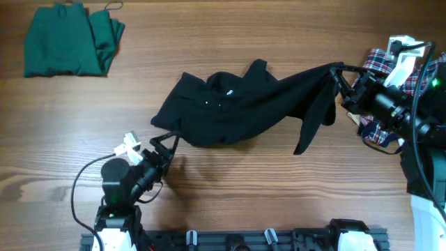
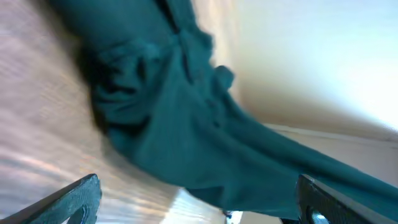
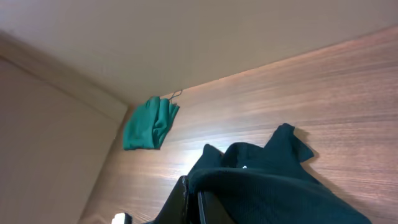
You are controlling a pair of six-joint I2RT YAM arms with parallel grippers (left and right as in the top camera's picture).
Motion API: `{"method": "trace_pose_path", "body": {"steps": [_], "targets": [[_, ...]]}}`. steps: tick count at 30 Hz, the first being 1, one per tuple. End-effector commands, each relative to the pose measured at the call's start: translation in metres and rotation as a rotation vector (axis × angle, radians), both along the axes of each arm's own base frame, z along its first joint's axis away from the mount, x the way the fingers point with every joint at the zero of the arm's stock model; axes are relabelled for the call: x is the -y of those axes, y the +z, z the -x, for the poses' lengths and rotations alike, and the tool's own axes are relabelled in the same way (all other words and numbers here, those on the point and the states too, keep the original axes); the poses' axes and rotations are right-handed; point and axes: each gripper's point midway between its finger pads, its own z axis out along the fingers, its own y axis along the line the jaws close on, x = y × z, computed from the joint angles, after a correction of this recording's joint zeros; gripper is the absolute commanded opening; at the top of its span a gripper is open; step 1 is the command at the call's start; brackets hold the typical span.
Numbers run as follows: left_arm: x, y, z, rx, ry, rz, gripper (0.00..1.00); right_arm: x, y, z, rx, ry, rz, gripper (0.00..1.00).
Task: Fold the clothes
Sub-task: 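Reach the left gripper to the shirt's left edge and grasp it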
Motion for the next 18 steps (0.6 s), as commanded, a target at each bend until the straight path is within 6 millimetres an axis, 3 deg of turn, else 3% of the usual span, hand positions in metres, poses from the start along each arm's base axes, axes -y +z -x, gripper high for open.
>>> {"method": "trace_pose_path", "body": {"steps": [1,9,13,15,18], "targets": [[0.009,-0.013,0.003,-0.084,-0.046,-0.022,0.99,0.002,0.009,-0.001,0.028,-0.011,0.013,0.04],[0.032,-0.006,-0.027,-0.122,-0.163,-0.205,0.99,0.002,0.006,-0.001,0.019,-0.015,0.017,0.04],[0.011,-0.007,-0.036,-0.209,-0.112,-0.378,0.99,0.006,0.004,-0.002,0.012,-0.034,0.026,0.04],[-0.002,-0.013,-0.031,-0.28,-0.081,-0.45,0.99,0.007,0.003,-0.002,0.009,-0.045,0.03,0.04],[-0.003,-0.019,-0.027,-0.314,-0.087,-0.457,1.0,0.008,0.003,-0.003,0.009,-0.052,0.033,0.04]]}}
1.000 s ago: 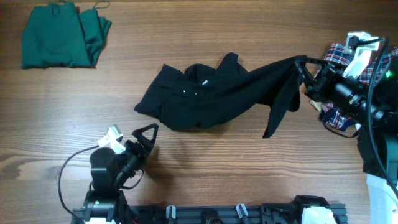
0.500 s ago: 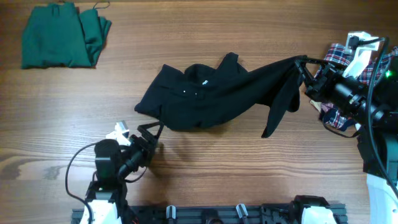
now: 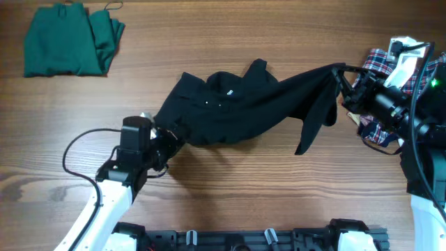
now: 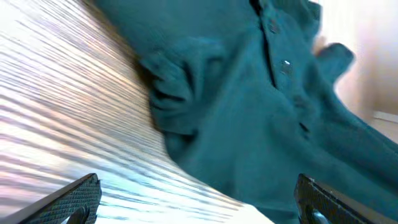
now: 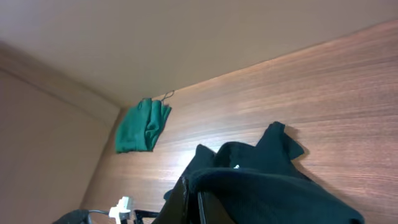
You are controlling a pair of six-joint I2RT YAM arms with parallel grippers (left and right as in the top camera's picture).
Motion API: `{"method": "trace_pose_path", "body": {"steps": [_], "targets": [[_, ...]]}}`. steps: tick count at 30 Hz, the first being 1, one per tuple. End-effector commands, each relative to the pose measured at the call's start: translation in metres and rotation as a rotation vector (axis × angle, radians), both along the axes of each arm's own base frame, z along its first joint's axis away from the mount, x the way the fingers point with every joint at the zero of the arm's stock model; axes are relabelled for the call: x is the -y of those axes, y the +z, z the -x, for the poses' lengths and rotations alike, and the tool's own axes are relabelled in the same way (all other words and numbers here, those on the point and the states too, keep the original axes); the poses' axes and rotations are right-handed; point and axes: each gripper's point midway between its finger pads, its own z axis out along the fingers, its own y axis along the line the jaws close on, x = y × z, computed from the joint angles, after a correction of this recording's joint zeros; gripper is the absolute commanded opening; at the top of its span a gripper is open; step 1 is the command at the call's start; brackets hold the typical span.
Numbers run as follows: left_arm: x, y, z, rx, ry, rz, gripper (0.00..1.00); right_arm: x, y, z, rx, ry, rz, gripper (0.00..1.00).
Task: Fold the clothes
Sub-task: 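Reach the left gripper to the shirt's left edge and grasp it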
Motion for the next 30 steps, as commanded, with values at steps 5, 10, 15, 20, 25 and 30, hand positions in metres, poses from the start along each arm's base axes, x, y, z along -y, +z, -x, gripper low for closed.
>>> {"method": "trace_pose_path", "body": {"steps": [5,10,15,20,25,30], "targets": [[-0.01,-0.014,-0.019,0.028,-0.012,-0.118,0.99,0.003,0.003,-0.005,0.009,-0.018,0.019,0.04],[-0.011,-0.016,-0.034,0.039,-0.052,-0.171,1.0,0.007,-0.004,-0.008,-0.006,-0.029,0.046,0.04],[-0.009,-0.01,-0.044,0.054,-0.054,-0.17,1.0,0.008,-0.005,-0.009,-0.013,-0.035,0.049,0.04],[0.004,-0.022,-0.042,0.002,-0.069,-0.094,1.0,0.008,-0.006,-0.008,-0.014,-0.034,0.049,0.04],[0.019,-0.033,-0.042,-0.028,-0.112,-0.018,1.0,0.008,-0.006,-0.009,-0.013,-0.034,0.049,0.04],[0.019,-0.034,-0.043,-0.026,-0.113,-0.017,0.73,0.008,-0.006,-0.009,-0.014,-0.035,0.048,0.04]]}}
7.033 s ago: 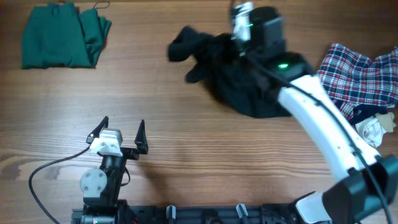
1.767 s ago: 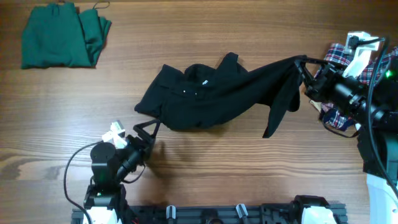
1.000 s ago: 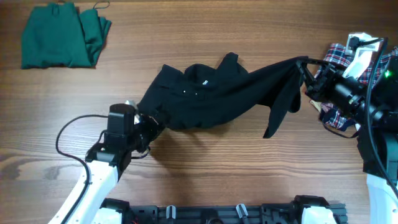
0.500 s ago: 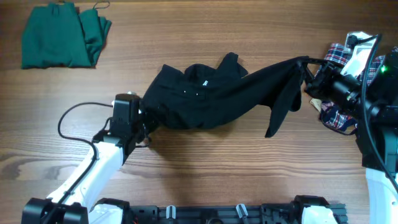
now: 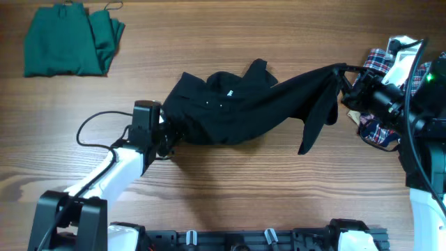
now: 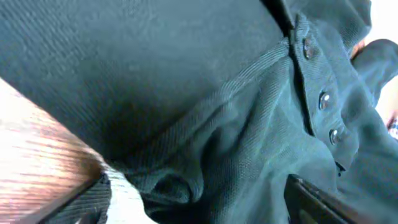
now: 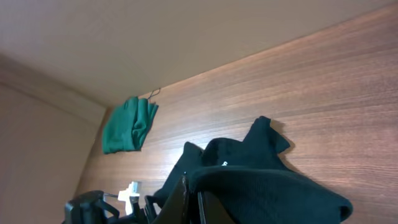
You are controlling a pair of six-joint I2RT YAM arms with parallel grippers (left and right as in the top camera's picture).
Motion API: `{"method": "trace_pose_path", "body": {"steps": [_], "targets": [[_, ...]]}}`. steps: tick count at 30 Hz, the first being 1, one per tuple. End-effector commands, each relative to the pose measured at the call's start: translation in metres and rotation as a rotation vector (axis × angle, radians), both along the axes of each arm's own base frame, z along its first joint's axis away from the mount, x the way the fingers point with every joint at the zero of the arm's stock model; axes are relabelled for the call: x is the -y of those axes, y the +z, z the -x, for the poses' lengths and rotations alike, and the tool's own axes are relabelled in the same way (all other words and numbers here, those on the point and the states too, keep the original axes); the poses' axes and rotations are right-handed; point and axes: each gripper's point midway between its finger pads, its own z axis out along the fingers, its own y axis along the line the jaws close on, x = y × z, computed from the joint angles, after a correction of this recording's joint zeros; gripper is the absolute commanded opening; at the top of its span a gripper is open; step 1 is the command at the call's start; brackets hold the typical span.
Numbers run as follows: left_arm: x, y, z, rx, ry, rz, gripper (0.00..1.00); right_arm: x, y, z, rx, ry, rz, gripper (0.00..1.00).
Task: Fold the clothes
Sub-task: 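Reach the left gripper to the shirt's left edge and grasp it, then lift the black shirt with both grippers and stretch it apart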
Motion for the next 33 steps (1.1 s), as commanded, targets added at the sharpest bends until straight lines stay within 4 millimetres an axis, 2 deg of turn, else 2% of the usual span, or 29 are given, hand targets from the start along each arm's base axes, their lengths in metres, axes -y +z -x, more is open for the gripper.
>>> {"method": "trace_pose_path", "body": {"steps": [1,3,5,7,9,12,15,17,21,24,28,33], "targets": [[0.006,0.004,-0.004,0.005,-0.013,0.022,0.64,0.001,0.008,-0.001,0.032,-0.002,0.024,0.04],[0.006,0.004,-0.005,0.01,-0.013,0.023,0.44,0.001,0.008,-0.001,0.031,-0.002,0.024,0.04],[0.006,0.005,-0.006,0.016,-0.014,0.024,0.18,0.002,0.008,-0.001,0.032,-0.004,0.026,0.04],[0.006,0.006,-0.006,0.015,-0.014,0.024,0.04,0.004,0.008,-0.002,0.031,-0.016,0.031,0.04],[0.007,0.01,-0.007,0.016,-0.019,0.022,0.04,0.009,0.006,-0.004,0.03,-0.044,0.047,0.04],[0.009,0.026,-0.011,0.051,-0.066,0.004,0.04,0.014,0.006,-0.006,0.031,-0.072,0.065,0.04],[0.007,0.061,-0.012,0.097,-0.113,-0.036,0.04,0.014,0.009,-0.008,0.048,-0.073,0.066,0.04],[-0.002,0.092,-0.009,0.136,-0.099,-0.08,0.04,0.014,0.013,-0.009,0.064,-0.074,0.064,0.04],[-0.005,0.131,0.0,0.238,-0.109,-0.09,0.04,0.012,0.019,-0.006,0.086,-0.065,0.06,0.04],[-0.01,0.165,0.014,0.337,-0.097,-0.092,0.04,0.012,0.027,0.002,0.116,-0.066,0.061,0.04],[-0.014,0.198,0.034,0.42,-0.089,-0.082,0.04,0.011,0.042,0.019,0.17,-0.068,0.063,0.04],[-0.036,0.249,0.065,0.503,-0.024,-0.136,0.04,0.009,0.065,0.047,0.251,-0.08,0.044,0.04]]}}
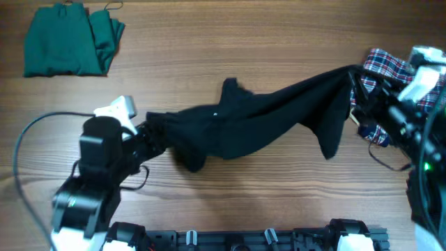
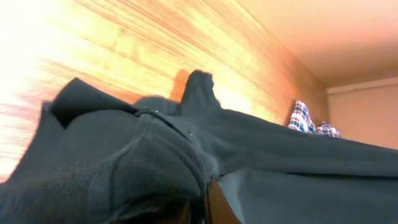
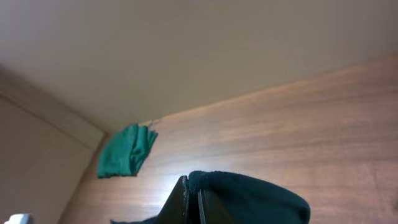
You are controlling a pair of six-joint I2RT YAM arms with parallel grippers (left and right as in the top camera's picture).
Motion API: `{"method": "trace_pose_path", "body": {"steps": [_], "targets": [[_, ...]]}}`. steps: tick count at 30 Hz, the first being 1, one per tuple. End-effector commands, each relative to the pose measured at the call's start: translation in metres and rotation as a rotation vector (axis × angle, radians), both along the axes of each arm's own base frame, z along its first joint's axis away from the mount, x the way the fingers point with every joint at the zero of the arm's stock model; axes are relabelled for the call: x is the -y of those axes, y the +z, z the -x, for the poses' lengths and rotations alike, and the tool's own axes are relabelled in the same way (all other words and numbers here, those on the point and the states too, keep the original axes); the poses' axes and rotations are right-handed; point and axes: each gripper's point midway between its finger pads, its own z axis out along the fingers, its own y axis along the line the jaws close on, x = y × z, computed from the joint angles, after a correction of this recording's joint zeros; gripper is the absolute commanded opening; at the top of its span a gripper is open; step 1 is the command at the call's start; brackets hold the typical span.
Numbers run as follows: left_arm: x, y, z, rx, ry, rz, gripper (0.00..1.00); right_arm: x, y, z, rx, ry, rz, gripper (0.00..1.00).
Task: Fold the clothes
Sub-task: 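Lift the black shirt with both grippers and stretch it apart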
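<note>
A black button-up shirt [image 1: 258, 122] is stretched between both grippers, lifted off the wood table [image 1: 223, 42]. My left gripper [image 1: 148, 132] is shut on its left end, where the cloth bunches; in the left wrist view the shirt [image 2: 155, 162] fills the lower frame around the left gripper [image 2: 200, 208]. My right gripper [image 1: 355, 87] is shut on the shirt's right end, with a sleeve hanging below it. In the right wrist view the cloth [image 3: 249, 196] drapes over the right gripper [image 3: 193, 196].
A folded green garment [image 1: 70, 40] lies at the table's far left corner, also seen in the right wrist view as the green garment [image 3: 127, 158]. A plaid garment [image 1: 390, 77] lies heaped at the right edge under the right arm.
My left gripper has shut on the shirt's left end and moved left and up with it. The shirt, then heaped on the table, now hangs stretched. The right gripper has moved a little right and up.
The shirt lay bunched at mid-table with its right end held up by my right gripper, while the left gripper stood open near the front edge. The left gripper then stood at the shirt's left edge. Now both grippers hold it stretched out.
</note>
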Motion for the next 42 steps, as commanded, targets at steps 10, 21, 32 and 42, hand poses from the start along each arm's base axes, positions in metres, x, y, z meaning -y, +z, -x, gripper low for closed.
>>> {"method": "trace_pose_path", "body": {"steps": [10,21,32,42], "targets": [[-0.038,0.07,0.024,0.113,0.146,-0.109,0.04,0.017,0.02,0.023,0.036,-0.146,-0.076,0.04],[-0.04,-0.007,-0.11,-0.004,0.184,-0.34,0.04,0.05,-0.078,-0.106,-0.265,-0.317,-0.097,0.04],[-0.022,-0.07,-0.202,0.087,0.081,-0.458,1.0,0.059,-0.176,-0.208,-0.325,-0.284,0.009,0.93],[-0.037,-0.124,-0.118,-0.345,0.111,-0.44,1.0,0.058,-0.21,-0.179,-0.487,-0.24,0.099,1.0]]}}
